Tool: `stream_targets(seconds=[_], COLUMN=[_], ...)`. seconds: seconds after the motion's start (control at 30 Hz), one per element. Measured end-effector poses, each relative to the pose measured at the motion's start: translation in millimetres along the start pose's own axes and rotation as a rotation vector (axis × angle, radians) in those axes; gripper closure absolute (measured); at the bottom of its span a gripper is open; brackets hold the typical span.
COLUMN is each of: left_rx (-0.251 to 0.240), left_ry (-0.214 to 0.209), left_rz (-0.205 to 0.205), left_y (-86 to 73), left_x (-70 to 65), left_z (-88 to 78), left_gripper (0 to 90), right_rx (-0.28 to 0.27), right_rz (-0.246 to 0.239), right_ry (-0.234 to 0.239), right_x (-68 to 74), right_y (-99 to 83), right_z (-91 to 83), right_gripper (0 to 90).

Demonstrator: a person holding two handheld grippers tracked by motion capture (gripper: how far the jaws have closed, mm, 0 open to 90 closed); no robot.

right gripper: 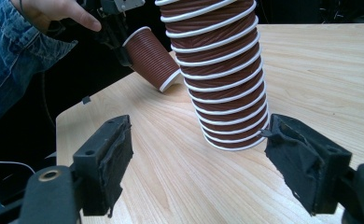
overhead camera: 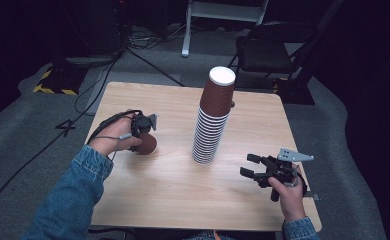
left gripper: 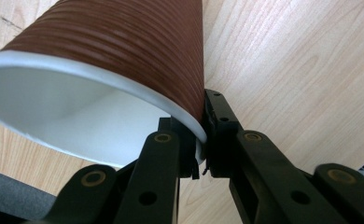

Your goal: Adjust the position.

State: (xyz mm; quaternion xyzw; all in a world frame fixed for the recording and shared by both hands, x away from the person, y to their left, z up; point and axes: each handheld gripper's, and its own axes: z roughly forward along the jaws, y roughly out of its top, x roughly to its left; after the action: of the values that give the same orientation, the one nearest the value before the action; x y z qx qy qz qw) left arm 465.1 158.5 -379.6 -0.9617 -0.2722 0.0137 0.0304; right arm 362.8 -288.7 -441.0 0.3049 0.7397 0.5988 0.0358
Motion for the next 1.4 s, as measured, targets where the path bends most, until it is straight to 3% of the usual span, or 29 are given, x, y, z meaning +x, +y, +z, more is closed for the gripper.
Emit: stream_targets(seconds=[0.1, 0.3, 0.5, 0.63, 0.73, 0.9, 1.1, 1.27, 1.4], left_rx=[0.003, -0.056, -0.108, -0.145, -0.140, -0.178, -0.196, -0.200, -0.215], left_ry=[0.016, 0.057, 0.069, 0.078, 0.077, 0.077, 0.078, 0.116, 0.106], left_rz=[-0.003, -0.001, 0.002, -0.019, -0.019, -0.041, -0.037, -0.045, -0.050], left_y=[1.5, 2.6, 3.7, 4.1, 4.4, 5.1, 9.6, 13.8, 14.2], left_x=[-0.2, 0.1, 4.2, 8.6, 12.2, 15.4, 17.2, 20.4, 20.7], left_z=[-0.7, -2.6, -4.6, -3.5, -2.0, -0.1, 1.1, 1.1, 1.5], left_gripper=[77.1, 59.6, 55.8, 55.6, 56.1, 55.4, 54.7, 51.8, 51.2], right_rx=[0.001, -0.002, -0.001, -0.001, 0.001, -0.002, -0.003, -0.003, -0.003], right_rz=[-0.002, -0.001, 0.004, -0.002, 0.002, 0.002, 0.001, 0.004, 0.004], right_ry=[0.001, 0.001, 0.003, 0.005, 0.003, 0.004, 0.004, 0.003, 0.003], right_x=[0.2, -0.3, -0.4, 0.1, 0.0, -0.2, -0.7, -1.0, -1.2], right_y=[-0.2, -0.4, -0.8, -0.6, -1.0, -1.6, -2.2, -3.2, -3.4], right_z=[0.7, -1.0, -1.0, 0.1, 0.0, -0.6, -1.4, -1.7, -2.4], right_gripper=[23.2, 23.2, 23.2, 23.1, 23.1, 23.0, 23.0, 22.9, 22.9])
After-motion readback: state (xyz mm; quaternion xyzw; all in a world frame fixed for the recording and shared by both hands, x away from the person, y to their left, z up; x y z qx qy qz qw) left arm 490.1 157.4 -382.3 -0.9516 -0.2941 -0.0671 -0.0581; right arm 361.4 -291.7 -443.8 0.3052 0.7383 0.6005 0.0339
